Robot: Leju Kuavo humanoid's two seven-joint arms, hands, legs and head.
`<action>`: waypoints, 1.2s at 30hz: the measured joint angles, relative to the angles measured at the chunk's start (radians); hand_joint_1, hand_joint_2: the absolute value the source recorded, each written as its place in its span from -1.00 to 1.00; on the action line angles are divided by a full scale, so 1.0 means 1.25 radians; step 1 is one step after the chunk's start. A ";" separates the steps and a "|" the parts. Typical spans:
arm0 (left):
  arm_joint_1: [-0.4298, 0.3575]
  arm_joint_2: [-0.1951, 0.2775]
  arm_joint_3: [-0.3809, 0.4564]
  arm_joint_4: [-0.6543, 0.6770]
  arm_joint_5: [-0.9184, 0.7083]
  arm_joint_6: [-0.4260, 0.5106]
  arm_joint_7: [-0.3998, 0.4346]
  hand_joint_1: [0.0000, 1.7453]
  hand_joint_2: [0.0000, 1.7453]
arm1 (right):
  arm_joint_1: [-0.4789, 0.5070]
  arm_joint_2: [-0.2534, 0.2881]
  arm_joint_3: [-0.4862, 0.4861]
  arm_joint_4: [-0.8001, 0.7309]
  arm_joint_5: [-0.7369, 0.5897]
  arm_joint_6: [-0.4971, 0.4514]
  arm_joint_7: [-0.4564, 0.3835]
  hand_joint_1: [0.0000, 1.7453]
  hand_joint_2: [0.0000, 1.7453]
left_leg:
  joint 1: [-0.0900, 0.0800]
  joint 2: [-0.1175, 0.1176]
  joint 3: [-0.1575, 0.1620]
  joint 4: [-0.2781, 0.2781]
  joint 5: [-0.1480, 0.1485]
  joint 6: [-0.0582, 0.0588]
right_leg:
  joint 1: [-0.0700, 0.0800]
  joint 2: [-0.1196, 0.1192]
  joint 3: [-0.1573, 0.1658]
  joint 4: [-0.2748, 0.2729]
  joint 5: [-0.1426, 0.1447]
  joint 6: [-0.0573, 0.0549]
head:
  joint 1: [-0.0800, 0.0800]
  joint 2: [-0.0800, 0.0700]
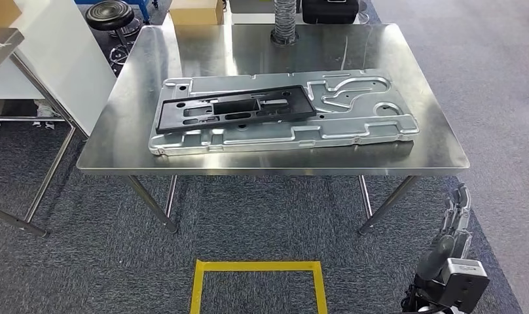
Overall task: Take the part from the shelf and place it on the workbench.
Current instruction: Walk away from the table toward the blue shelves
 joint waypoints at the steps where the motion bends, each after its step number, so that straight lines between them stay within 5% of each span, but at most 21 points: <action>1: -0.002 0.000 0.000 0.000 -0.001 0.000 -0.001 -1.00 -1.00 | 0.000 0.003 -0.004 0.014 0.007 0.001 0.001 -1.00 -1.00 | -0.003 0.000 0.046 -0.064 -0.011 0.005 | 0.002 0.000 -0.007 0.005 0.005 0.002 | 0.000 0.000; 3: -0.005 -0.002 0.000 0.000 -0.004 -0.002 -0.002 -1.00 -1.00 | -0.003 0.008 -0.016 0.053 0.027 0.000 0.001 -1.00 -1.00 | -0.008 0.001 0.101 -0.145 -0.037 0.012 | 0.002 -0.003 -0.008 0.009 0.016 0.010 | 0.000 0.000; 6: -0.008 -0.007 0.001 0.000 -0.012 -0.008 -0.003 -1.00 -1.00 | -0.048 0.013 -0.058 0.223 0.090 -0.032 -0.002 -1.00 -1.00 | -0.005 0.006 0.095 -0.163 -0.017 0.022 | 0.001 0.000 -0.011 0.013 0.015 0.024 | -0.002 0.000; 8: -0.012 -0.011 0.002 0.000 -0.017 -0.010 -0.005 -1.00 -1.00 | -0.089 0.010 -0.113 0.424 0.138 -0.077 -0.005 -1.00 -1.00 | -0.002 0.006 0.072 -0.166 0.005 0.031 | -0.005 0.003 -0.028 0.067 -0.049 0.035 | 0.002 0.000; 10: -0.011 -0.012 0.003 0.000 -0.020 -0.010 -0.009 -1.00 -1.00 | -0.119 0.002 -0.161 0.619 0.171 -0.116 0.019 -1.00 -1.00 | -0.004 0.003 0.043 -0.161 0.025 0.034 | -0.011 0.004 -0.052 0.166 -0.120 0.044 | 0.006 0.000; 12: -0.009 -0.013 0.004 0.000 -0.020 -0.010 -0.013 -1.00 -1.00 | -0.140 -0.009 -0.187 0.783 0.204 -0.145 0.100 -1.00 -1.00 | -0.004 0.003 0.015 -0.153 0.040 0.033 | -0.013 0.004 -0.051 0.224 -0.119 0.048 | 0.006 0.000; 14: -0.008 -0.014 0.005 0.000 -0.024 -0.012 -0.015 -1.00 -1.00 | -0.142 -0.017 -0.199 0.908 0.246 -0.154 0.213 -1.00 -1.00 | -0.004 0.001 -0.011 -0.141 0.050 0.030 | -0.015 0.004 0.004 0.172 -0.074 0.047 | 0.008 0.000; 17: -0.007 -0.015 0.005 0.000 -0.039 -0.021 -0.015 -1.00 -1.00 | -0.144 -0.025 -0.193 1.030 0.314 -0.051 0.466 -1.00 -1.00 | -0.006 0.002 -0.035 -0.126 0.062 0.018 | -0.012 0.004 0.104 0.015 -0.080 0.037 | 0.008 0.000; 20: -0.011 -0.013 0.004 0.000 -0.058 -0.038 -0.015 -1.00 -1.00 | -0.145 -0.030 -0.181 1.109 0.342 0.147 0.713 -1.00 -1.00 | -0.006 0.005 -0.041 -0.124 0.075 0.002 | -0.009 0.003 0.107 -0.014 -0.082 0.022 | 0.008 0.000; 21: -0.011 -0.012 0.003 0.000 -0.063 -0.042 -0.015 -1.00 -1.00 | -0.146 -0.031 -0.176 1.129 0.347 0.205 0.762 -1.00 -1.00 | -0.005 0.004 -0.045 -0.117 0.065 -0.002 | -0.010 0.002 0.101 -0.015 -0.074 0.014 | 0.008 0.000; 23: -0.011 -0.011 0.001 0.000 -0.069 -0.049 -0.014 -1.00 -1.00 | -0.149 -0.032 -0.167 1.157 0.355 0.293 0.816 -1.00 -1.00 | -0.003 0.003 -0.064 -0.066 0.005 -0.009 | -0.011 0.000 0.082 -0.018 -0.056 0.002 | 0.004 0.000; 25: -0.012 -0.010 0.000 0.000 -0.071 -0.052 -0.014 -1.00 -1.00 | -0.150 -0.033 -0.159 1.175 0.362 0.339 0.840 -1.00 -1.00 | -0.002 0.003 -0.090 0.036 -0.073 -0.013 | -0.007 0.001 0.057 -0.016 -0.037 -0.003 | 0.000 0.000; 26: -0.013 -0.009 0.000 0.000 -0.071 -0.052 -0.014 -1.00 -1.00 | -0.150 -0.033 -0.155 1.182 0.365 0.347 0.842 -1.00 -1.00 | -0.002 0.003 -0.096 0.082 -0.089 -0.014 | -0.005 0.000 0.043 -0.015 -0.027 -0.003 | -0.001 0.000; 28: -0.014 -0.009 0.000 0.000 -0.070 -0.051 -0.014 -1.00 -1.00 | -0.151 -0.033 -0.150 1.192 0.372 0.351 0.840 -1.00 -1.00 | -0.002 0.003 -0.075 0.104 -0.064 -0.012 | -0.001 0.000 0.015 -0.011 -0.008 -0.002 | -0.001 0.000; 29: -0.015 -0.008 0.000 0.000 -0.069 -0.050 -0.014 -1.00 -1.00 | -0.152 -0.033 -0.147 1.196 0.375 0.351 0.836 -1.00 -1.00 | -0.003 0.003 -0.042 0.072 -0.038 -0.008 | 0.000 0.000 0.002 -0.008 0.001 -0.001 | -0.002 0.000; 31: -0.018 -0.008 0.000 0.000 -0.068 -0.048 -0.015 -1.00 -1.00 | -0.155 -0.033 -0.141 1.202 0.381 0.350 0.824 -1.00 -1.00 | -0.006 0.002 0.054 -0.055 -0.026 0.002 | 0.003 0.001 -0.019 0.000 0.017 0.003 | -0.001 0.000; 33: -0.023 -0.007 0.000 0.000 -0.067 -0.045 -0.017 -1.00 -1.00 | -0.158 -0.034 -0.135 1.206 0.384 0.346 0.810 -1.00 -1.00 | -0.011 0.002 0.113 -0.151 -0.047 0.013 | 0.003 0.000 -0.027 0.003 0.033 0.011 | -0.001 0.000; 36: -0.022 -0.007 0.000 0.000 -0.067 -0.044 -0.018 -1.00 -1.00 | -0.160 -0.037 -0.134 1.212 0.388 0.342 0.792 -1.00 -1.00 | -0.013 0.006 0.104 -0.169 -0.032 0.030 | -0.001 0.000 -0.033 0.001 0.044 0.026 | -0.004 0.000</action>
